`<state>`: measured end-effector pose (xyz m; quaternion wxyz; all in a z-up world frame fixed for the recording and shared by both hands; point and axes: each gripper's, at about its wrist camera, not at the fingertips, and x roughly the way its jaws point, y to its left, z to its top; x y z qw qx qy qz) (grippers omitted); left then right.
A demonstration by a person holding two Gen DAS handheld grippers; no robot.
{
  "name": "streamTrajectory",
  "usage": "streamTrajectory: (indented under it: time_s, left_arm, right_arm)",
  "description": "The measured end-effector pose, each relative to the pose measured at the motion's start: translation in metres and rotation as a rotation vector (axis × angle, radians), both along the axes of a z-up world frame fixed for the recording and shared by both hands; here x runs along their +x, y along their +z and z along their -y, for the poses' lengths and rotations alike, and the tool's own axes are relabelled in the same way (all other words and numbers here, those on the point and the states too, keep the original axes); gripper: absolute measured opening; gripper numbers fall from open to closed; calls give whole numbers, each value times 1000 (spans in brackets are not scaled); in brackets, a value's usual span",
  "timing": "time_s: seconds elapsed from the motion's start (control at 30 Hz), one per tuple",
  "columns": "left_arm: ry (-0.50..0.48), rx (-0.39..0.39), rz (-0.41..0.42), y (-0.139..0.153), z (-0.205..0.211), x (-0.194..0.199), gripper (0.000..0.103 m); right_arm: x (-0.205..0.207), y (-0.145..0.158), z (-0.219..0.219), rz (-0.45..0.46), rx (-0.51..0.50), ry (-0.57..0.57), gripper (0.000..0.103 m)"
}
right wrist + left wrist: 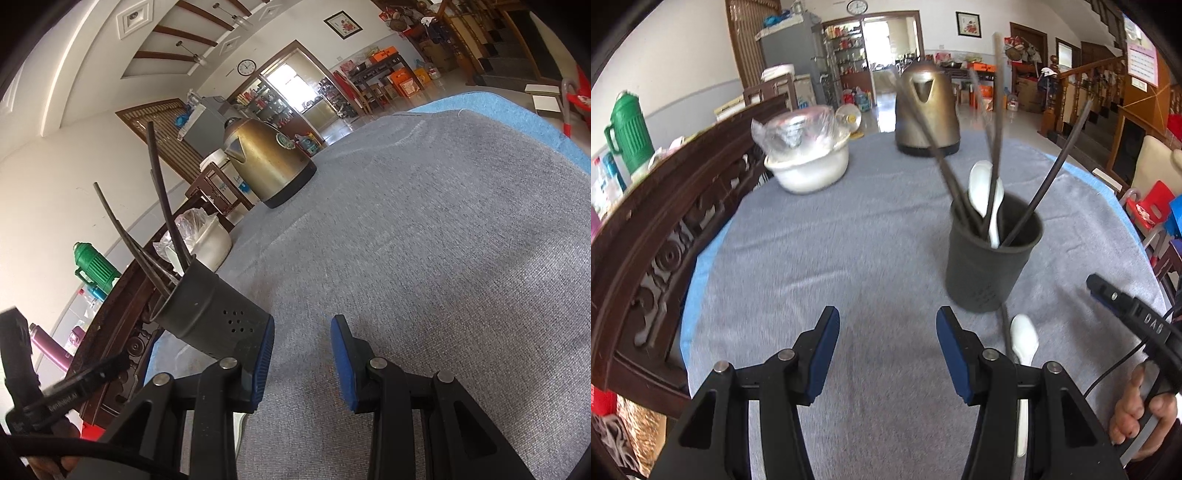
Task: Organize utensils
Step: 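Move the right tool toward the white spoon and chopstick beside the cup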
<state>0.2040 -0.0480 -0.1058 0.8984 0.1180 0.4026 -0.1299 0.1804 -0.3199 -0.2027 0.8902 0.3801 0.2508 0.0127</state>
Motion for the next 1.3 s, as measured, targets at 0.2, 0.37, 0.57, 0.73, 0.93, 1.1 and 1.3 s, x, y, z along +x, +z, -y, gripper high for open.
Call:
streamTrajectory:
  time_s: [0.2,0.37,0.57,0.73,0.93,1.1,1.3]
  left_arm:
    - [2,-20,-70,-25,-11,-10,56]
    - [-10,-36,-122,-44,-20,-21,56]
    - [-18,-53,-166,-61,-28,-34,56]
    - [-41,-74,-173,-63,-30,-48,56]
    - [-50,-71,-185,-68,-36,-55,56]
    - [-37,-88,-198,-69,-44,-54,56]
    - [-34,-111,-198,-68,-48,-52,56]
  right_arm:
    - [0,0,-1,-3,-6,-3,35]
    - [0,0,-1,-9,-10,-3,35]
    - [1,2,-9,-16,-33,20,35]
    - [1,7,-27,-24,-81,78,35]
    - [6,15,-68,-75,-194,209,35]
    - [9,18,-104,-150,-324,283,36]
    - [14,16,-119,-231,-406,286,36]
